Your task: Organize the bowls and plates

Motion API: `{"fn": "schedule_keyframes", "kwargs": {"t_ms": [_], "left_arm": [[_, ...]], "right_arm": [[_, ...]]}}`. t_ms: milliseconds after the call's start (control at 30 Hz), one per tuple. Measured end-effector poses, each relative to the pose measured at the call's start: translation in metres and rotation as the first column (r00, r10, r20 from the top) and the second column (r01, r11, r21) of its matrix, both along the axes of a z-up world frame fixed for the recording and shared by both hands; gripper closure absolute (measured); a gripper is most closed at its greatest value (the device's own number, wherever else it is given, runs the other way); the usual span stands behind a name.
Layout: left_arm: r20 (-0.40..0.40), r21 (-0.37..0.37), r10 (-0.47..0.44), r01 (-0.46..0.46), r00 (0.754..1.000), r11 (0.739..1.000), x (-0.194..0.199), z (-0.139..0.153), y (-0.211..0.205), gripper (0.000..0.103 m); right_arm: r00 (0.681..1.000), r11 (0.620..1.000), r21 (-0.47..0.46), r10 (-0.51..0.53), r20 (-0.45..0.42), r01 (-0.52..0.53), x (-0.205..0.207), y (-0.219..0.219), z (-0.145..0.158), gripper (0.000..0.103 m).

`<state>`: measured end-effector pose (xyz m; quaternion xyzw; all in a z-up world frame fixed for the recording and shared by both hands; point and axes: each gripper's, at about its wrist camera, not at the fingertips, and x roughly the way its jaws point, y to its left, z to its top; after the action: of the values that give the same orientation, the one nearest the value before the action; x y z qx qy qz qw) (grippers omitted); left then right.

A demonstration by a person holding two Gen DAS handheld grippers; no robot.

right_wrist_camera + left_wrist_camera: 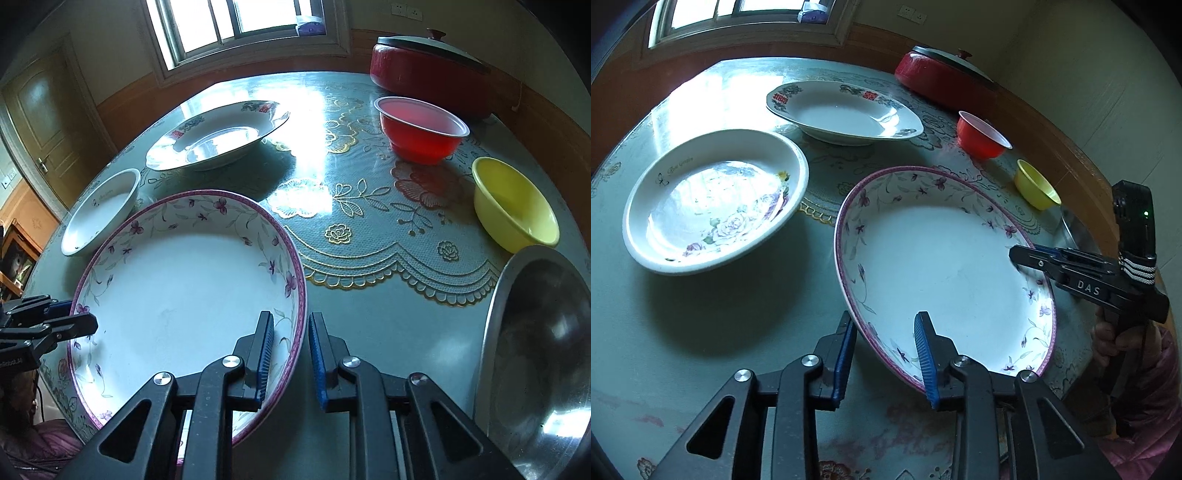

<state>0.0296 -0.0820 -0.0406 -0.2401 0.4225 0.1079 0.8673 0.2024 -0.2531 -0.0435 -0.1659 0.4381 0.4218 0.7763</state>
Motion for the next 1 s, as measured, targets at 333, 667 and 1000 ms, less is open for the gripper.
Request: {"fn": "schedule_keyframes", "kwargs": {"t_ms": [333, 667, 1000], "left_arm": [[-0.033, 0.112, -0.017, 0.021, 0.999, 0.994, 0.038, -0.001, 0.002, 0.071], [-0.025, 0.072, -0.096, 0.098, 0.995, 0.993, 0.008, 0.003, -0.003, 0.073], [-0.077, 0.170, -0.049, 0.062, 0.996, 0.983, 0.014, 0.003, -0.019, 0.053]], "right_arm": [[0.997, 0.998, -0.031, -0.057, 0.042, 0.058, 0.012, 0.006, 0.002, 0.079], [0.999, 0.994, -0.104, -0.012, 0.038, 0.016, -0.021, 0.002, 0.003, 0.070], [0.995, 0.995, -0.057, -0.074, 0.063, 0.077, -0.031, -0.005, 0.001, 0.057]]}}
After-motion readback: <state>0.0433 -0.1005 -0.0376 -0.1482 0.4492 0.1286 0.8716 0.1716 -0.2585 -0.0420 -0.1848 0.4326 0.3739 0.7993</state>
